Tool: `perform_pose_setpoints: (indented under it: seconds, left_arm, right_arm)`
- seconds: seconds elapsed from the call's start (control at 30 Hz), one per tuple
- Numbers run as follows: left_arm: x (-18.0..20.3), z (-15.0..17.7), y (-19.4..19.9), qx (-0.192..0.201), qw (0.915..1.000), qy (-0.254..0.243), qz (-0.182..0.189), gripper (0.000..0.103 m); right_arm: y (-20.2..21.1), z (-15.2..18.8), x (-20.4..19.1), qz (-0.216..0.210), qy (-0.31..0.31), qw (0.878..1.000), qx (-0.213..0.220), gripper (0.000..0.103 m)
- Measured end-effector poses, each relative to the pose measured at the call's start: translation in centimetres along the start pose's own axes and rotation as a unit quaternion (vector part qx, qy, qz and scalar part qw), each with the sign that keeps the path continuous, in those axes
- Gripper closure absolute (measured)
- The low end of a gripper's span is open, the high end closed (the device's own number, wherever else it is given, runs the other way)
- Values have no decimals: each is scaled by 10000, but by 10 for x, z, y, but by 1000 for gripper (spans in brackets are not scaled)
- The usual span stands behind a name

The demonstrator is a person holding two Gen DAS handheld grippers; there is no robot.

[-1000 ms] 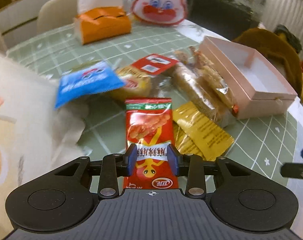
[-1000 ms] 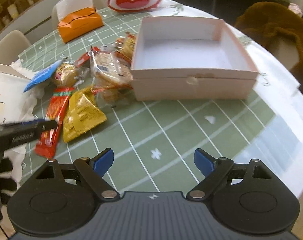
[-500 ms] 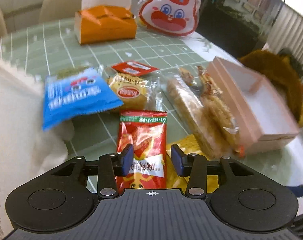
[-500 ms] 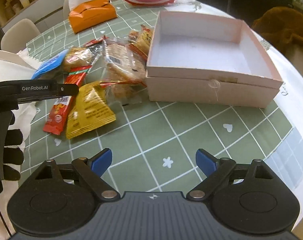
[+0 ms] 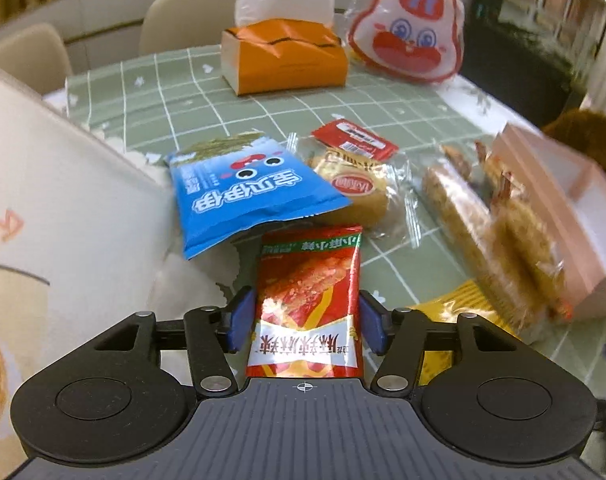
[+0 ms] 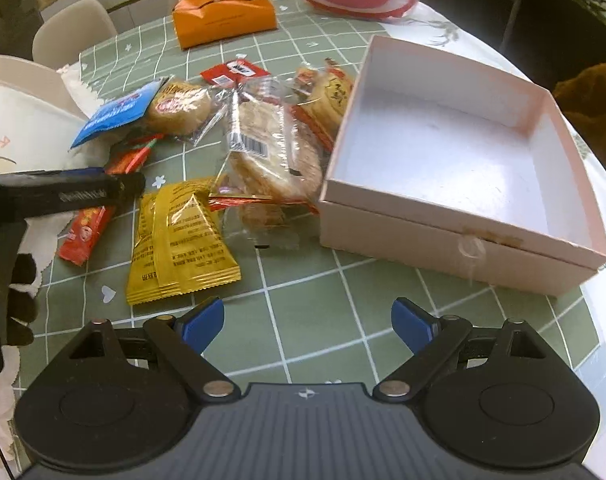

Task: Organize snacks
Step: 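Close the left gripper on the red packet and lift it, then grasp the yellow pillow packet with the right gripper while the left gripper holds the red packet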

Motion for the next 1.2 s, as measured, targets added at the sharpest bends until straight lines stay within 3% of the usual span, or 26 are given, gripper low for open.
perform_pose_setpoints:
  seconds: [0.17,0.37,0.63,0.77,0.87,1.1,1.2]
  left_arm:
    - [1,10,11,-143,9988,91,460,47]
    - [-5,31,30,-338,9969,267,661,52]
    - [-11,47,46,-423,9955,331,779,52]
    - [-14,48,47,-442,9948,424,817,52]
    - [-14,49,47,-421,9945,469,832,52]
    - [-15,50,49,-442,9933,534,927,52]
    - [-17,51,50,-471,9918,623,1016,52]
  right_arm:
    - [9,-5,-17,143,132,9996,220,12]
    - [21,-15,-43,-147,153,9985,498,8]
    - [-20,-24,-59,-147,-325,9992,181,9]
    - [-26,-22,-70,-262,-424,9988,18,27]
    - [-19,-14,-73,-277,-416,9987,-43,31]
    - [-11,-7,-73,-216,-287,9994,18,31]
    - [-11,-7,-73,-159,-218,9996,68,26]
Point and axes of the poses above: each gripper's, at about its wrist camera, not at the fingertips, and y roughly against the way its jaws point, x to its right, z to its underside, the point moved 8 cm from there along -y, roughly the way its jaws point, and after that the axes turned 3 degrees about -y, right-handed, at the moved point
